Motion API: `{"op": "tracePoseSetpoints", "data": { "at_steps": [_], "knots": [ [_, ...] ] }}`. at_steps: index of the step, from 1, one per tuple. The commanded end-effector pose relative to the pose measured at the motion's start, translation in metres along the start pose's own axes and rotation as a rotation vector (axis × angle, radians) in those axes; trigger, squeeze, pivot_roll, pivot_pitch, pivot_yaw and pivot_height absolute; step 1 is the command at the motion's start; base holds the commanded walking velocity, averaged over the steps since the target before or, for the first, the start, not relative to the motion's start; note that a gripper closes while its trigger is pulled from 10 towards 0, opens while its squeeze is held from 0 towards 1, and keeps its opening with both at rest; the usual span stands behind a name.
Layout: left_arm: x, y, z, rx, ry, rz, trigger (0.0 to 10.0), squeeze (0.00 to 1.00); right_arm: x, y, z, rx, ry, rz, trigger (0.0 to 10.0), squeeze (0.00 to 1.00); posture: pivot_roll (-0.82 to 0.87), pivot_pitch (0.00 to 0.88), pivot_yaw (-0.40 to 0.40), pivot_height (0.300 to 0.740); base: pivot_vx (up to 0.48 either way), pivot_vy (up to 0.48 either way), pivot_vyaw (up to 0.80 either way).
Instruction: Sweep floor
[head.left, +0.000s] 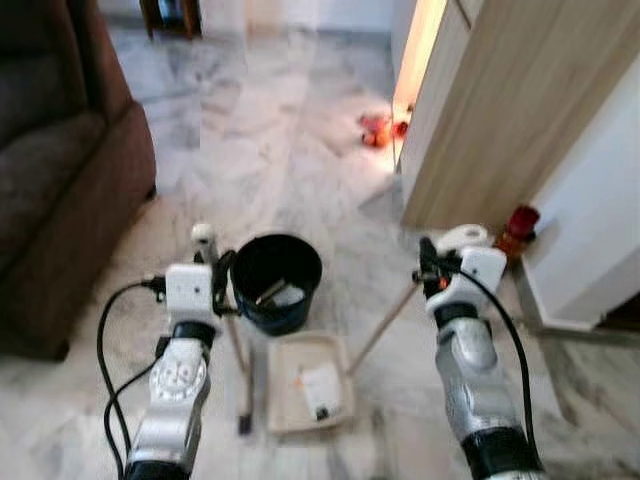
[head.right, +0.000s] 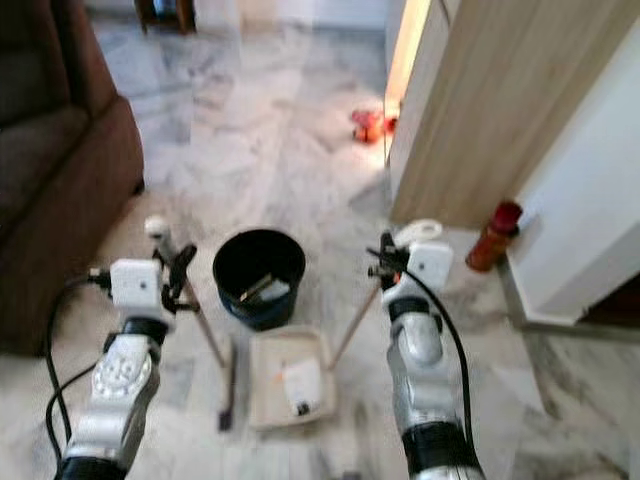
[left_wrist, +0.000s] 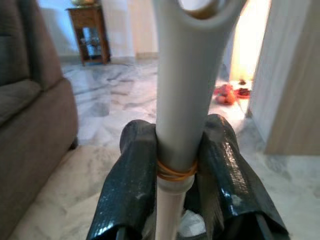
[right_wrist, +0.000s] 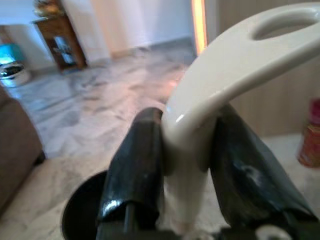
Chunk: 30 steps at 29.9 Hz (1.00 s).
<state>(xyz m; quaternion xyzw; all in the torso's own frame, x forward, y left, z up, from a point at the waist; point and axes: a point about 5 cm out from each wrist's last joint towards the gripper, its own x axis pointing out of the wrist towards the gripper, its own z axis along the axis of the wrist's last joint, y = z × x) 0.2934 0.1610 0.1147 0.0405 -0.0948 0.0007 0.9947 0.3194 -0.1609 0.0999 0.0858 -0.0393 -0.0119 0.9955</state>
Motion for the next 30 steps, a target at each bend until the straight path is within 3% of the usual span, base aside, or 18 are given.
{"op": "tracePoseSetpoints", "data": {
  "at_steps": [1,11,19,30],
  "knots": [
    [0.000,0.002,0.008,0.008,-0.047,-0.004,10.0,0.00,0.004,0.001,0.014,-0.011,-0.060,0.011,10.0,0.00,0.01,0.096,-0.032,0.740,0.000,0.000,0.00],
    [-0.009,0.009,-0.001,0.046,-0.026,0.001,10.0,0.00,0.001,0.002,0.022,-0.004,-0.079,0.042,10.0,0.00,0.01,0.085,-0.026,0.740,0.000,0.000,0.00],
    [-0.011,0.013,-0.004,0.066,-0.017,0.005,10.0,0.00,-0.006,0.011,0.036,0.018,-0.109,0.129,10.0,0.00,0.01,0.082,-0.024,0.740,0.000,0.000,0.00],
    [-0.012,0.019,-0.007,0.084,-0.004,0.014,10.0,0.00,-0.026,0.030,0.063,-0.031,-0.116,0.313,10.0,0.00,0.01,0.095,-0.017,0.740,0.000,0.000,0.00]
  ]
}}
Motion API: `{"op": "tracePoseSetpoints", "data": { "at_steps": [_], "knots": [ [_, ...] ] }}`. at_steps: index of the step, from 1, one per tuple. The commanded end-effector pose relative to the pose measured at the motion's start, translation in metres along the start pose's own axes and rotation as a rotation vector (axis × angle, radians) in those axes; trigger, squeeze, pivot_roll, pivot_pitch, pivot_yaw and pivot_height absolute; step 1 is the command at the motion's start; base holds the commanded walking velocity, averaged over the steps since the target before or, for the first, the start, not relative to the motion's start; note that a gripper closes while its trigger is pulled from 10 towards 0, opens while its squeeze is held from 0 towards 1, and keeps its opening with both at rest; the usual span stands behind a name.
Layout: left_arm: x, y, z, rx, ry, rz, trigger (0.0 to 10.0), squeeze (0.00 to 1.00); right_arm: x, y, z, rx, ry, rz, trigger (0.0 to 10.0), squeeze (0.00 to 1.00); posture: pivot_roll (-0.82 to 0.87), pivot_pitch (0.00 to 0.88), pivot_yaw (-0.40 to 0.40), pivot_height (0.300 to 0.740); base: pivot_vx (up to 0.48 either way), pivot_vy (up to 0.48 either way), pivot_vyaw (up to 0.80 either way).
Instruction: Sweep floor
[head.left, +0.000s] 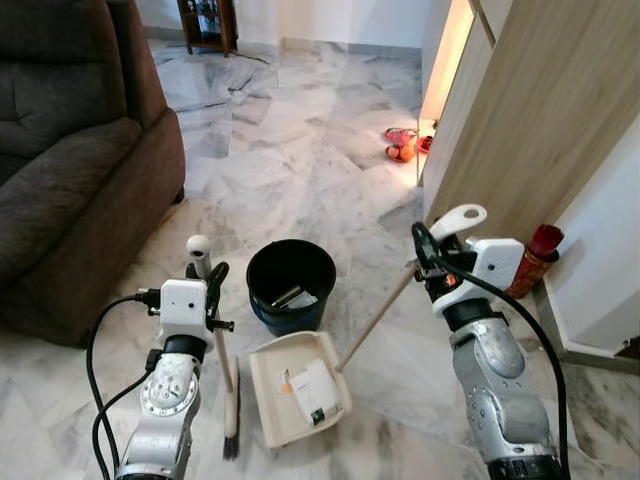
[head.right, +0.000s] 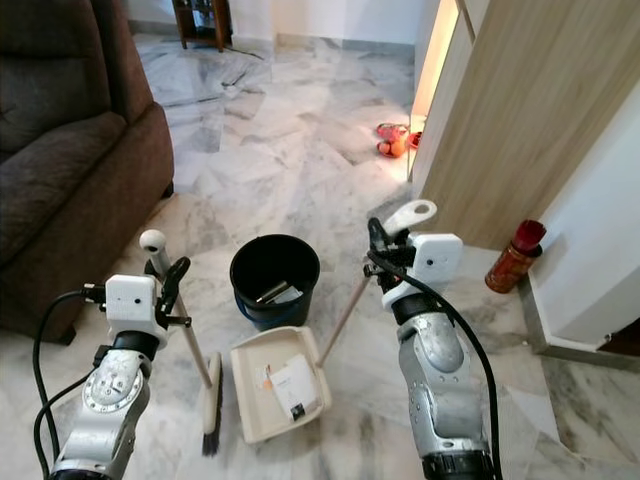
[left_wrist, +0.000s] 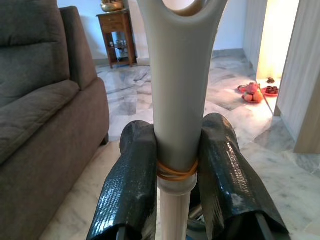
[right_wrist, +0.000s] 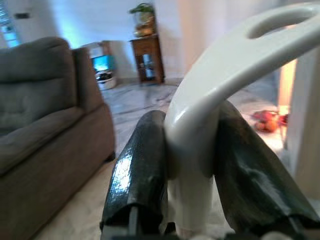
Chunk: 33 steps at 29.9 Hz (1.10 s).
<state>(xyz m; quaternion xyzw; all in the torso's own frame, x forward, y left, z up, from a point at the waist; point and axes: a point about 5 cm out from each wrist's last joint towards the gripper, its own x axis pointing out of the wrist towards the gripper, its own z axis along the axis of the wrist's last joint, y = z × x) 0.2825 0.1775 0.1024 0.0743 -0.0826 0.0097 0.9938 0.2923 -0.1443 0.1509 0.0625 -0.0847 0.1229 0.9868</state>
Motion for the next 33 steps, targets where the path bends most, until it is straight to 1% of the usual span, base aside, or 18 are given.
{"op": "tracePoseSetpoints", "data": {
  "at_steps": [1,3,8,13,14,17,24,29,31,33],
  "knots": [
    [0.001,0.004,0.004,0.017,-0.029,0.006,10.0,0.00,-0.002,0.006,0.017,-0.008,-0.046,0.038,10.0,0.00,0.01,0.097,-0.017,0.740,0.000,0.000,0.00],
    [0.001,0.004,0.004,0.018,-0.029,0.006,10.0,0.00,-0.003,0.006,0.018,-0.009,-0.045,0.039,10.0,0.00,0.01,0.097,-0.017,0.740,0.000,0.000,0.00],
    [0.001,0.006,0.004,0.025,-0.029,0.012,10.0,0.00,-0.008,0.009,0.037,-0.019,-0.063,0.056,10.0,0.00,0.01,0.102,-0.016,0.740,0.000,0.000,0.00],
    [0.002,0.006,0.003,0.025,-0.029,0.008,10.0,0.00,-0.005,0.010,0.065,-0.001,-0.123,0.051,10.0,0.00,0.00,0.104,-0.012,0.740,0.000,0.000,0.00],
    [0.002,0.006,0.003,0.026,-0.030,0.008,10.0,0.00,-0.004,0.010,0.073,0.014,-0.153,0.047,10.0,0.00,0.00,0.104,-0.011,0.740,0.000,0.000,0.00],
    [0.003,0.005,0.004,0.025,-0.031,0.007,10.0,0.00,-0.002,0.010,0.086,0.040,-0.193,0.040,10.0,0.00,0.01,0.104,-0.012,0.740,0.000,0.000,0.00],
    [0.004,0.005,0.005,0.024,-0.035,0.006,10.0,0.00,0.000,0.010,0.103,0.058,-0.241,0.022,10.0,0.00,0.01,0.103,-0.011,0.740,0.000,0.000,0.00],
    [0.005,0.004,0.006,0.024,-0.040,0.006,10.0,0.00,0.003,0.008,0.122,0.064,-0.346,-0.040,10.0,0.00,0.01,0.102,-0.011,0.740,0.000,0.000,0.00],
    [0.005,0.004,0.006,0.024,-0.041,0.004,10.0,0.00,0.003,0.007,0.126,0.052,-0.369,-0.054,10.0,0.00,0.01,0.102,-0.011,0.740,0.000,0.000,0.00],
    [0.006,0.001,0.007,0.028,-0.046,-0.011,10.0,0.00,0.003,0.004,0.128,0.064,-0.403,-0.092,10.0,0.00,0.01,0.100,-0.012,0.740,0.000,0.000,0.00]
  ]
}}
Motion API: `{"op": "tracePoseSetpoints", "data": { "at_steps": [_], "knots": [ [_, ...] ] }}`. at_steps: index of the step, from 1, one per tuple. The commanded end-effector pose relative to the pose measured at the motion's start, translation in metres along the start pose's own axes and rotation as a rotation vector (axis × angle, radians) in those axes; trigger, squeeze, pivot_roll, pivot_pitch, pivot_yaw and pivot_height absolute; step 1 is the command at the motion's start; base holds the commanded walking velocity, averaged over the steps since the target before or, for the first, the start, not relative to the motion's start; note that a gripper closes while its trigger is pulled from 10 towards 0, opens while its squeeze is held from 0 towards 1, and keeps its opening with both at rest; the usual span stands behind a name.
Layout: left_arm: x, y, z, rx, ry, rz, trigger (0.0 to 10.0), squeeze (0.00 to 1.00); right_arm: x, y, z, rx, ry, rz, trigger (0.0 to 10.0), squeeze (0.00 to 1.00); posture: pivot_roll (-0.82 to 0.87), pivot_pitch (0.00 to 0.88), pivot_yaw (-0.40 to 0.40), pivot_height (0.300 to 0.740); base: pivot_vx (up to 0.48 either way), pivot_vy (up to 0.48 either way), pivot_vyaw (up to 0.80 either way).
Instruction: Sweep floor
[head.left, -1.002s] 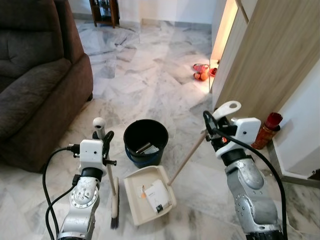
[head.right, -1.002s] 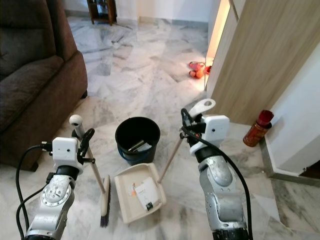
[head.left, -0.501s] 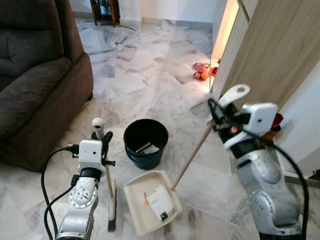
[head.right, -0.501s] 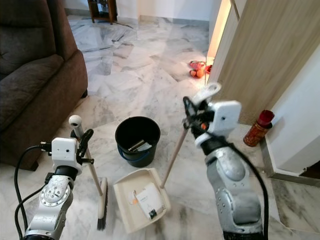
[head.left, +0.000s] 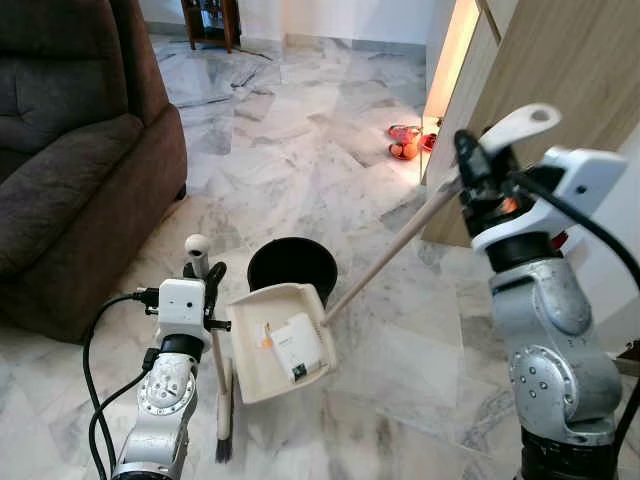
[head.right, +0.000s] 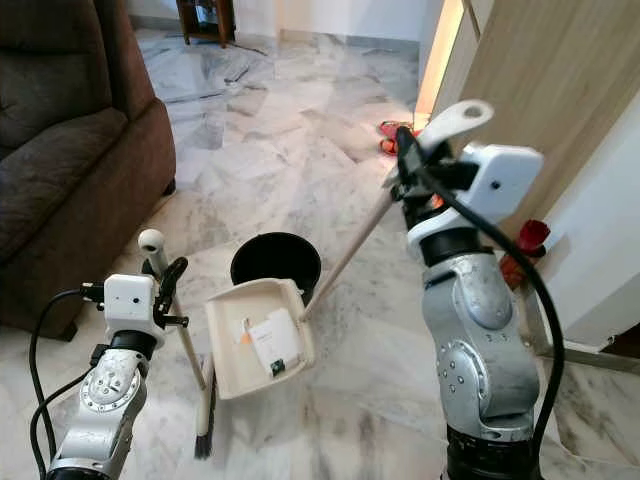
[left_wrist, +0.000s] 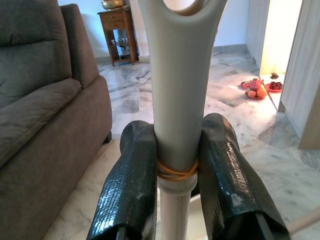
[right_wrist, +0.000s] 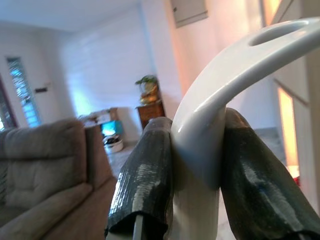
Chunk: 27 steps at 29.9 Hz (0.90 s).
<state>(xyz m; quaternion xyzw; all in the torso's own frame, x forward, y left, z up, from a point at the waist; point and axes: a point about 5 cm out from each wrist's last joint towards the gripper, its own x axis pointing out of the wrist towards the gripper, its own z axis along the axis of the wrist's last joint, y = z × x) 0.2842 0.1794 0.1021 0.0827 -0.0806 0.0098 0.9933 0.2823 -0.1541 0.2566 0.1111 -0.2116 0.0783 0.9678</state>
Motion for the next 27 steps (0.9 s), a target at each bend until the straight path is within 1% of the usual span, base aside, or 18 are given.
{"op": "tracePoseSetpoints", "data": {
  "at_steps": [1,2,4,6,9,13,18,27],
  "knots": [
    [0.004,-0.001,0.008,0.012,-0.050,-0.016,10.0,0.00,0.002,0.000,0.023,0.012,-0.136,-0.021,10.0,0.00,0.01,0.100,-0.012,0.740,0.000,0.000,0.00],
    [0.003,-0.003,0.008,0.027,-0.059,-0.028,10.0,0.00,0.002,-0.002,0.023,0.002,-0.148,-0.047,10.0,0.00,0.02,0.099,-0.011,0.740,0.000,0.000,0.00],
    [0.002,-0.004,0.008,0.030,-0.060,-0.032,10.0,0.00,0.002,-0.001,0.019,-0.030,-0.147,-0.050,10.0,0.00,0.01,0.098,-0.011,0.740,0.000,0.000,0.00],
    [0.000,-0.005,0.007,0.024,-0.056,-0.031,10.0,0.00,0.003,0.004,0.016,-0.048,-0.154,-0.036,10.0,0.00,0.02,0.099,-0.011,0.740,0.000,0.000,0.00],
    [-0.003,-0.006,0.006,0.016,-0.052,-0.031,10.0,0.00,0.004,0.007,0.014,-0.043,-0.160,-0.034,10.0,0.00,0.02,0.097,-0.012,0.740,0.000,0.000,0.00],
    [-0.007,-0.006,0.006,0.029,-0.052,-0.046,10.0,0.00,0.007,0.008,0.011,-0.039,-0.175,-0.049,10.0,0.00,0.03,0.092,-0.015,0.740,0.000,0.000,0.00],
    [-0.008,-0.005,0.005,0.032,-0.050,-0.043,10.0,0.00,0.008,0.011,0.008,-0.029,-0.192,-0.064,10.0,0.00,0.03,0.085,-0.017,0.740,0.000,0.000,0.00],
    [-0.009,-0.008,0.004,0.028,-0.047,-0.052,10.0,0.00,0.008,0.014,0.004,-0.024,-0.194,-0.060,10.0,0.00,0.03,0.074,-0.018,0.740,0.028,0.000,0.00]
  ]
}}
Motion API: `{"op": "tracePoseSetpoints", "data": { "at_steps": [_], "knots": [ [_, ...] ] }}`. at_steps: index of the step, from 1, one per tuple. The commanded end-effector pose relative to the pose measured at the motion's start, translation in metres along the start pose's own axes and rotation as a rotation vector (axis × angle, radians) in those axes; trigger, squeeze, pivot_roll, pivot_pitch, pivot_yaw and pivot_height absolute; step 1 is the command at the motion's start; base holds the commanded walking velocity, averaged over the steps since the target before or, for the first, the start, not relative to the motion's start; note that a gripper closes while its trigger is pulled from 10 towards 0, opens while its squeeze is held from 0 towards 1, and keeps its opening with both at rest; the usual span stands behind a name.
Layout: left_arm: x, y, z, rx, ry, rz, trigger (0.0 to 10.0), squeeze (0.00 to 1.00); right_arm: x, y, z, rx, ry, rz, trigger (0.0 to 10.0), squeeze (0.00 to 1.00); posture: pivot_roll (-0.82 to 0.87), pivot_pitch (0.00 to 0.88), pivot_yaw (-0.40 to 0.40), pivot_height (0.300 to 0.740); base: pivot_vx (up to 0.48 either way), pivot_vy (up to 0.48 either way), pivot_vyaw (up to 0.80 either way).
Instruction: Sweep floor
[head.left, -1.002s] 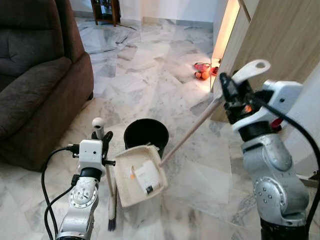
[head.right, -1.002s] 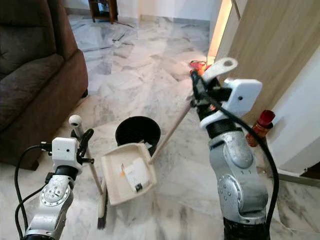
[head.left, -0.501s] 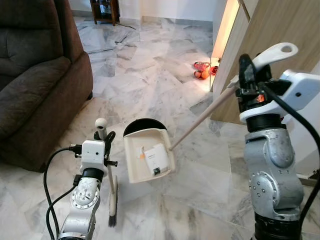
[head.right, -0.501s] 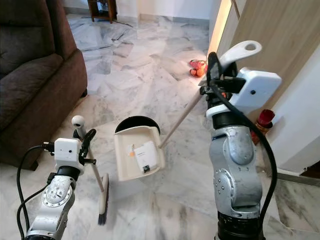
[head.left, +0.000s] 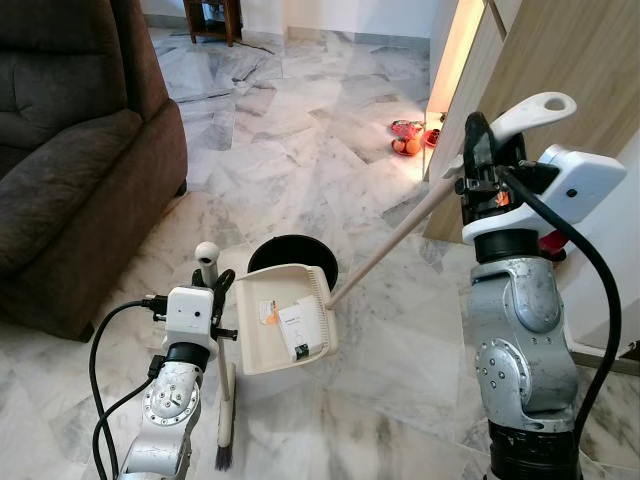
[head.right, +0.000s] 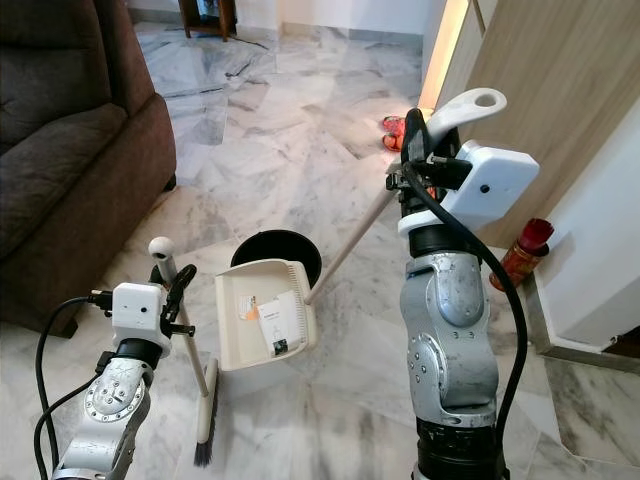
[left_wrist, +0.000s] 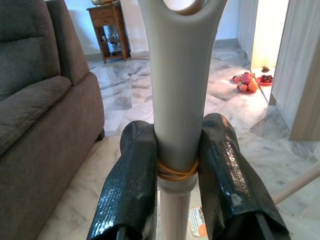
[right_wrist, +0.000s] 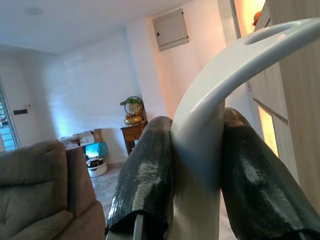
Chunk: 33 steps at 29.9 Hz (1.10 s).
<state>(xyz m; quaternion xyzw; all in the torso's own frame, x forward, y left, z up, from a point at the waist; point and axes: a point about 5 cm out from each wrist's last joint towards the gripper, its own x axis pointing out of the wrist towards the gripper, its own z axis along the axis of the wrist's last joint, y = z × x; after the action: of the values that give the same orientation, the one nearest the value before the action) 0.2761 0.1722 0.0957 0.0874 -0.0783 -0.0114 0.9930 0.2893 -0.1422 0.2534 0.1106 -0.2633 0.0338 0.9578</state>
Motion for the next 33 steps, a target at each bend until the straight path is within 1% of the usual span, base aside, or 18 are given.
{"op": "tracePoseSetpoints", "data": {
  "at_steps": [1,11,33],
  "knots": [
    [0.000,0.000,0.008,0.022,-0.048,-0.009,10.0,0.00,0.003,0.004,0.013,0.005,-0.080,0.013,10.0,0.00,0.03,0.073,-0.018,0.740,0.251,0.000,0.00],
    [0.001,-0.001,0.009,0.021,-0.051,-0.015,10.0,0.00,0.004,0.010,0.010,0.021,-0.072,0.039,10.0,0.00,0.03,0.068,-0.018,0.740,0.289,0.000,0.00],
    [0.003,-0.001,0.011,0.018,-0.060,-0.010,10.0,0.00,0.003,0.015,0.006,0.038,-0.061,0.061,10.0,0.00,0.03,0.082,-0.020,0.740,0.303,0.000,0.00]
  ]
}}
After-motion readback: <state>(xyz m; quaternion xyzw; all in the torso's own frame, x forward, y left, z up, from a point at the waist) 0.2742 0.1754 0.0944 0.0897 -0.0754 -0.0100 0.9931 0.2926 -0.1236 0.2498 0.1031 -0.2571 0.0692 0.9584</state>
